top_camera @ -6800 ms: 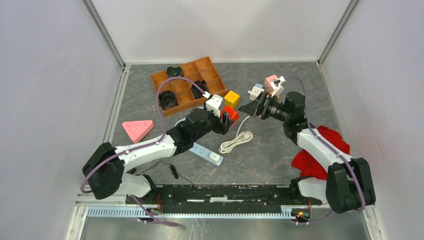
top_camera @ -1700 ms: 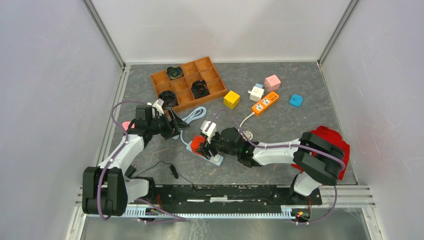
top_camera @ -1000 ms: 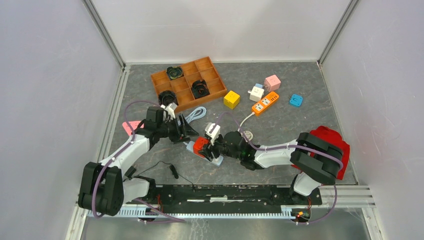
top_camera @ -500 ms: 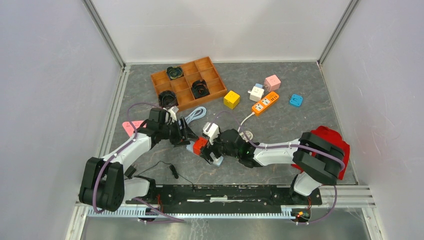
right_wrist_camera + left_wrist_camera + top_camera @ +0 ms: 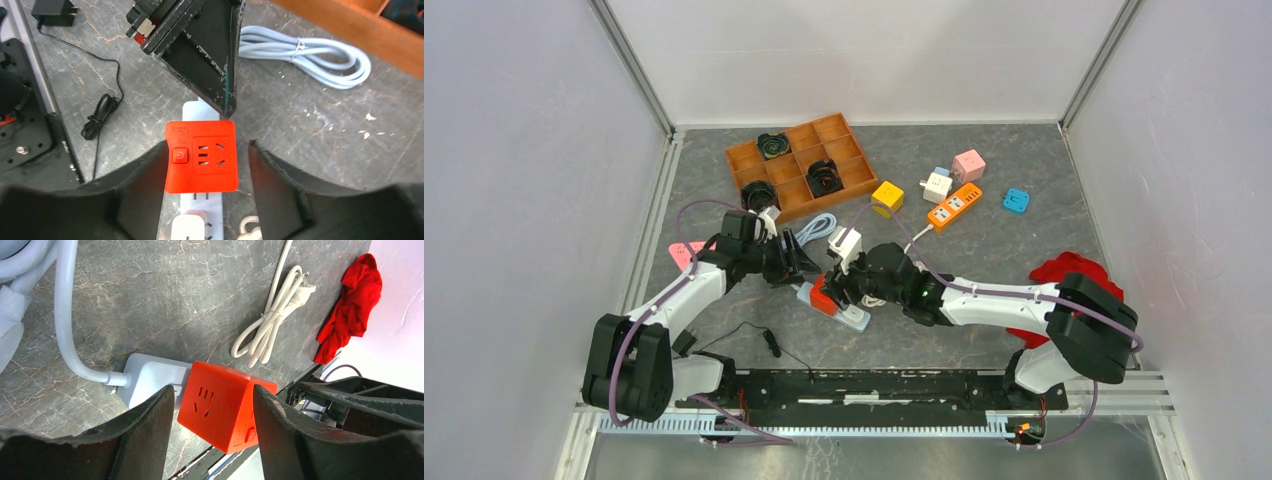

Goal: Insert the plug
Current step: Press the plug into the socket.

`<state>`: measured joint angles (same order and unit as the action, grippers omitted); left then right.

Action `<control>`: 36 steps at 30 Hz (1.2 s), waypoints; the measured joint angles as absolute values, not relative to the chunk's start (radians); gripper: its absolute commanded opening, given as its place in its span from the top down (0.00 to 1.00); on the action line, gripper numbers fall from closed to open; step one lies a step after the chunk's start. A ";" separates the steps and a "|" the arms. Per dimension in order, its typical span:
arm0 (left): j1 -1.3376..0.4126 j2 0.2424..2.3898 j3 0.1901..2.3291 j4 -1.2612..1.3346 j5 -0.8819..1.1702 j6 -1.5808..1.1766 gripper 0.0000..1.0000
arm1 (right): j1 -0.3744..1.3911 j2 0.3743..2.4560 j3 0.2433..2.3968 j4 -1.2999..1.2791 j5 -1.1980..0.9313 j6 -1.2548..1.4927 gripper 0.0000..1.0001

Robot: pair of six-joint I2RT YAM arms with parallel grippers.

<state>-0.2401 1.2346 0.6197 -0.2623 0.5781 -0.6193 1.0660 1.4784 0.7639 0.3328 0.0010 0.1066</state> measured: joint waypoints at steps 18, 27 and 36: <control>-0.240 1.254 0.624 -0.298 0.577 -0.619 0.41 | 1.073 1.565 0.757 0.389 0.014 0.154 0.59; -0.242 1.234 0.650 -0.323 0.522 -0.619 0.22 | 1.078 1.540 0.757 0.348 0.041 0.155 0.41; -0.242 1.150 0.725 -0.392 0.322 -0.609 0.03 | 1.078 1.432 0.757 0.237 0.077 0.135 0.02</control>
